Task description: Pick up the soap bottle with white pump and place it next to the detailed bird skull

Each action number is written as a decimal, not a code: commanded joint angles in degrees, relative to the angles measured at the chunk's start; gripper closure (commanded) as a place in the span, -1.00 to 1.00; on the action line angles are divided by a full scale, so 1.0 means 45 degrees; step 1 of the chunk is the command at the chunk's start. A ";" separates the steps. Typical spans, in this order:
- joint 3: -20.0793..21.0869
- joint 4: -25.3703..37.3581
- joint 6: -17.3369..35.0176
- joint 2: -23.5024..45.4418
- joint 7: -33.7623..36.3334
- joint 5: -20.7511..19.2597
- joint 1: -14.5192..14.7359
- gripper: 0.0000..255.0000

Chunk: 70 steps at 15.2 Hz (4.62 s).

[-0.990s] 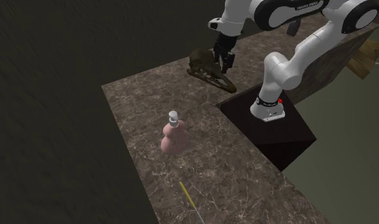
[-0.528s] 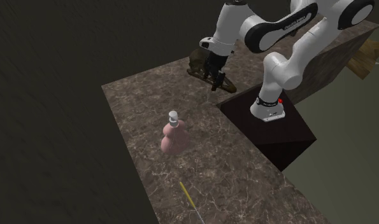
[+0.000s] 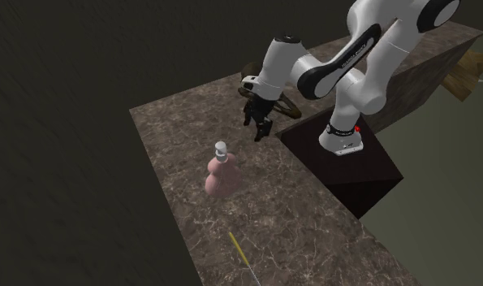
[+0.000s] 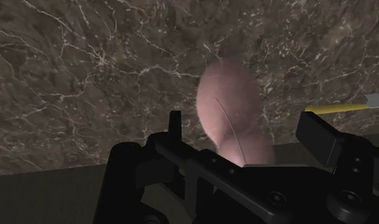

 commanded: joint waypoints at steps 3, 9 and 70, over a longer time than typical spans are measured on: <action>0.0353 0.0500 0.1997 0.1765 -0.0087 0.0135 0.0284 -1.00; 0.0677 0.1215 0.3796 0.3717 -0.0003 -0.0066 0.0447 -1.00; 0.0465 0.5122 -0.2074 0.1728 0.0484 -0.0383 0.0302 1.00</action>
